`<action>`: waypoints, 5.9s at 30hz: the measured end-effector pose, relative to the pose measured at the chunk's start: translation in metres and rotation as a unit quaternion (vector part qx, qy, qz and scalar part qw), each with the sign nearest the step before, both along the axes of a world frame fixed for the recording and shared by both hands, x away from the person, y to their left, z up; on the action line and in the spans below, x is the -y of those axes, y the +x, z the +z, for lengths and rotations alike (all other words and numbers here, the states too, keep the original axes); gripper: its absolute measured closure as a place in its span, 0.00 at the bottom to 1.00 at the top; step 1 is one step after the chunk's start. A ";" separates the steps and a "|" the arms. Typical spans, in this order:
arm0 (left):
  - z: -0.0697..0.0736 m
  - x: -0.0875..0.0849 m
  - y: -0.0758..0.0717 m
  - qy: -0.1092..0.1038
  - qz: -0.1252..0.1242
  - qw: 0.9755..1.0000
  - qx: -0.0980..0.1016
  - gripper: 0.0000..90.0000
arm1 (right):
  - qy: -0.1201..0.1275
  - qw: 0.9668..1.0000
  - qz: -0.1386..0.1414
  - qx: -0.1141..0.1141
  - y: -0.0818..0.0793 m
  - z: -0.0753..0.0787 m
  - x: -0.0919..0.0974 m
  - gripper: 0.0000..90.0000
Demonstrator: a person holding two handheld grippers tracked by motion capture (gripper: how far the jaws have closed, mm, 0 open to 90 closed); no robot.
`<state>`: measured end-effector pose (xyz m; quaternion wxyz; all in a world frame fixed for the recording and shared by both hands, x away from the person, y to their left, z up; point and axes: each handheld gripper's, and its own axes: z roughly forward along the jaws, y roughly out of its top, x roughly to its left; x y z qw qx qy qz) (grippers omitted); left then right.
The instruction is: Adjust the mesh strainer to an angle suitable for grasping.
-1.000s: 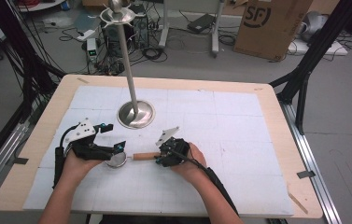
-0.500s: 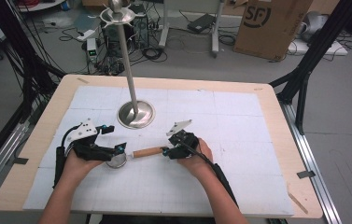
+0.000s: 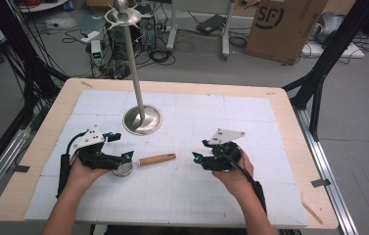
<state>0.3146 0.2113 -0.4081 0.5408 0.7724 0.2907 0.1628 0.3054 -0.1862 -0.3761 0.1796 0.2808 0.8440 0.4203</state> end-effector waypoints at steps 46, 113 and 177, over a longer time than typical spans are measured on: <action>0.005 0.037 0.016 0.116 -0.041 0.992 -0.034 0.19 | 0.083 0.994 -0.070 0.017 -0.023 -0.021 0.090 0.40; -0.007 0.091 0.044 0.328 -0.124 0.921 -0.170 0.72 | 0.078 0.995 -0.067 -0.002 -0.020 -0.027 0.088 0.40; 0.046 0.057 0.012 0.123 -0.138 0.982 -0.030 0.76 | 0.080 0.994 -0.073 -0.007 -0.016 -0.029 0.089 0.40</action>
